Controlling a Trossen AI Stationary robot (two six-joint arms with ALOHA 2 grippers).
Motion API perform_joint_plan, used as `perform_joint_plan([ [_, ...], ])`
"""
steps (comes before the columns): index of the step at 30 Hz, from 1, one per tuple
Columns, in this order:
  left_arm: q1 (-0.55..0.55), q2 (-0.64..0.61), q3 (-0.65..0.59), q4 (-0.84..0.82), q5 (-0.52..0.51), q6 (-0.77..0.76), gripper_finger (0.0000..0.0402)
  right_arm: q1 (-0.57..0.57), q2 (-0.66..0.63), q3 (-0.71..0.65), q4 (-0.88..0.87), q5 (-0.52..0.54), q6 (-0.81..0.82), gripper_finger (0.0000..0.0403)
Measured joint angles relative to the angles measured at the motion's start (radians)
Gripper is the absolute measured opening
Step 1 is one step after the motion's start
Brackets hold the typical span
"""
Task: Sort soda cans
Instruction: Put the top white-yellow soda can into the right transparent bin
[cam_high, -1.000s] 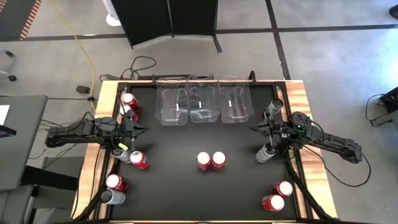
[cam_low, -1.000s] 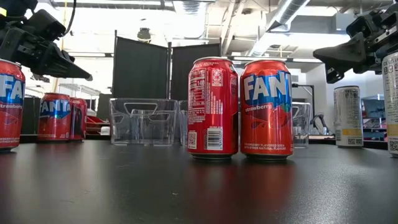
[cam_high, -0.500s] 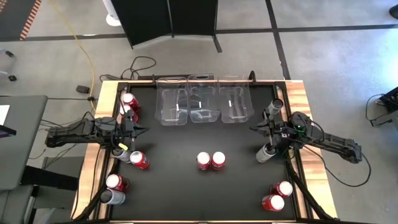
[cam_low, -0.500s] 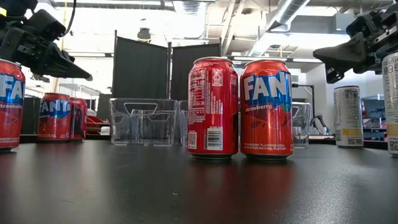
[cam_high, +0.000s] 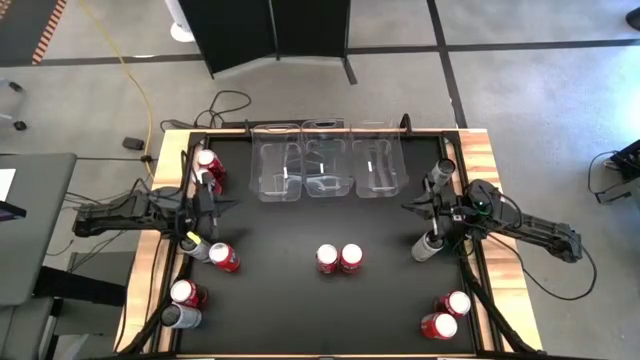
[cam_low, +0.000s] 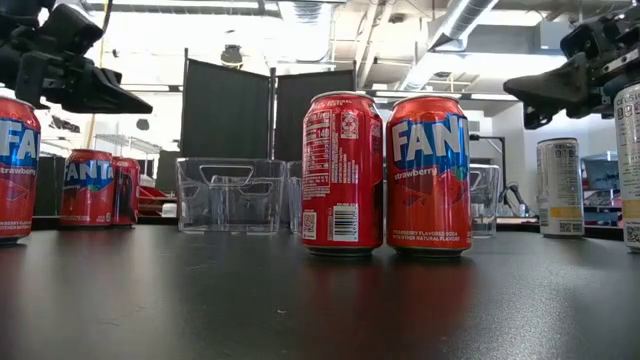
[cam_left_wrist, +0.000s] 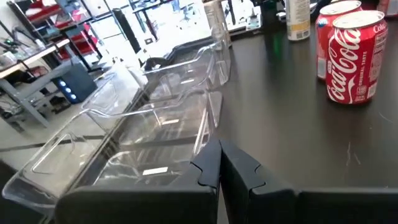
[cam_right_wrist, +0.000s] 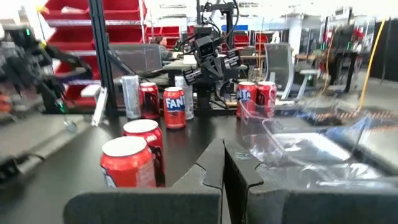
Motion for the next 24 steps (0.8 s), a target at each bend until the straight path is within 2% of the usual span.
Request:
perform_joint_plan([
  [4, 0.0, 0.001, 0.0, -0.015, -0.008, -0.008, 0.0, 0.007, 0.0, -0.003, 0.096, 0.023, 0.135, 0.0023],
  [8, 0.0, 0.003, 0.0, -0.01, -0.07, 0.013, 0.0, 0.004, 0.0, -0.003, 0.225, 0.04, 0.321, 0.0023],
  [11, 0.0, 0.004, 0.0, -0.009, -0.07, -0.034, 0.0, 0.004, 0.0, -0.002, 0.323, 0.041, 0.354, 0.0023],
  [13, 0.0, 0.003, 0.0, 0.004, -0.07, -0.076, 0.0, 0.004, 0.0, -0.002, 0.4, 0.086, 0.35, 0.0023],
  [16, 0.0, 0.004, -0.001, 0.045, -0.069, -0.176, 0.0, 0.004, 0.0, -0.002, 0.543, 0.236, 0.404, 0.0023],
  [19, -0.001, 0.004, -0.021, 0.223, -0.036, -0.343, 0.0, 0.004, 0.0, 0.01, 0.63, 0.404, 0.478, 0.0023],
  [21, -0.001, 0.003, -0.025, 0.312, -0.033, -0.504, 0.0, 0.004, 0.003, 0.028, 0.579, 0.491, 0.547, 0.0023],
  [24, -0.001, 0.003, -0.026, 0.373, -0.035, -0.722, 0.0, 0.004, 0.027, 0.085, 0.422, 0.52, 0.634, 0.0023],
])
